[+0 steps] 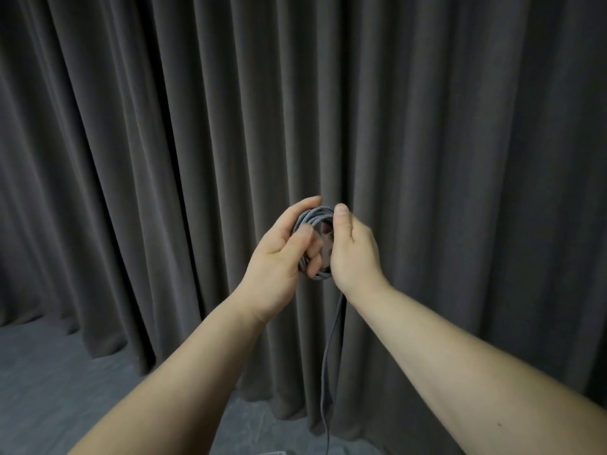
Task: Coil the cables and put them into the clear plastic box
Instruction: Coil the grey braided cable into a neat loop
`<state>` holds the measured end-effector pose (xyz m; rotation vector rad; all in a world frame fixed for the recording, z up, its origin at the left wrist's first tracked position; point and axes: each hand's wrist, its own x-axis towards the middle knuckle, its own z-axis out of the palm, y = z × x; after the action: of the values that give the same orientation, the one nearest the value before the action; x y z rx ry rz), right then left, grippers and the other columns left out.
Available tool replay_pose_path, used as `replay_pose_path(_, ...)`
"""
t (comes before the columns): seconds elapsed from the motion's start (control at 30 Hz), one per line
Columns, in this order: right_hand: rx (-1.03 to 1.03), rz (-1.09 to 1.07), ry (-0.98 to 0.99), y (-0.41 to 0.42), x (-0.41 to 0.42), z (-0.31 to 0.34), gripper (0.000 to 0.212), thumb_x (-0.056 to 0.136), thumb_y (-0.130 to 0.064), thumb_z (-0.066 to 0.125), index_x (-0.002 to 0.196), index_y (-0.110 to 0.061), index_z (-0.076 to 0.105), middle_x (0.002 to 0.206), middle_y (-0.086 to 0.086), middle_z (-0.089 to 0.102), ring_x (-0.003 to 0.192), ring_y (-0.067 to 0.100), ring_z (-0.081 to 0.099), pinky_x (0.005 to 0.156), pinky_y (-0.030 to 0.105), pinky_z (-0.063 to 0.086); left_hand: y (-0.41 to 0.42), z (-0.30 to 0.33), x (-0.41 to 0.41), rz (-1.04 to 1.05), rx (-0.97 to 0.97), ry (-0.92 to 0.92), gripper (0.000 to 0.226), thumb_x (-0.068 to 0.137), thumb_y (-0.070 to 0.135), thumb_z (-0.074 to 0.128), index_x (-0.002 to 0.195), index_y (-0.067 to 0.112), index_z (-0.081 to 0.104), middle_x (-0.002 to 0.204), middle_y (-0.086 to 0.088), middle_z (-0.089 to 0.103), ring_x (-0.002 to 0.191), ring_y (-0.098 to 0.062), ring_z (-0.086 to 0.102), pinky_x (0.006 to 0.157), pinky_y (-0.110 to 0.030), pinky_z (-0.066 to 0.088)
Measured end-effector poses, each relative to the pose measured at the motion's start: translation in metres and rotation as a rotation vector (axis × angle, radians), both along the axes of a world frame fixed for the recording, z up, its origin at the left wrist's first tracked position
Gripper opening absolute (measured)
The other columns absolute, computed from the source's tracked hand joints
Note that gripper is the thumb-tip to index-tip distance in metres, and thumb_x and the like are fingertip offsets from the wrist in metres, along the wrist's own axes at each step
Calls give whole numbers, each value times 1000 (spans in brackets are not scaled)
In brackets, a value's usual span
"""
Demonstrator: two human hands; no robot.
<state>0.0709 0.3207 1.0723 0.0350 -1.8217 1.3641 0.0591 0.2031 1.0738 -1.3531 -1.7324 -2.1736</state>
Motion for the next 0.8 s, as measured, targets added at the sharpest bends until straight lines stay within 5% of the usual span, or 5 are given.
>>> replay_pose_path(0.17,124,-63,6,12,8,4,47,103,-40,27,76,-16,57,62,-4,54,68,20,56,67,32,44,9,-7,7,73,-45,73,36,97,28,42,132,32,45,65,5,55,68,-13,55,78,-32,45)
replay_pose_path(0.37,19,132,-134,10,3,7,50,101,-45,32,80,-11,62,70,11,64,65,20,57,64,39,51,17,-2,18,112,129,-82,28,103,4,36,126,11,51,52,10,43,46,-4,39,54,-19,43)
replay_pose_path(0.47,-79,417,-363,16,10,0,49,98,-52,33,97,-12,61,68,15,62,51,22,57,45,25,46,12,9,17,166,257,-129,26,101,0,36,121,5,51,51,10,52,44,0,45,49,-13,40)
replay_pose_path(0.6,-2,645,-636,28,18,-27,10,92,-9,49,98,-17,47,63,11,57,55,26,59,56,28,44,-10,31,-7,291,493,-187,22,102,0,35,111,10,52,48,11,42,40,-1,31,43,-15,34)
replay_pose_path(0.8,607,70,-442,47,7,-31,12,92,-13,53,92,-25,55,80,0,62,70,19,62,68,35,52,-42,36,-29,469,560,-224,24,101,4,38,119,11,53,51,11,40,45,-4,32,51,-20,36)
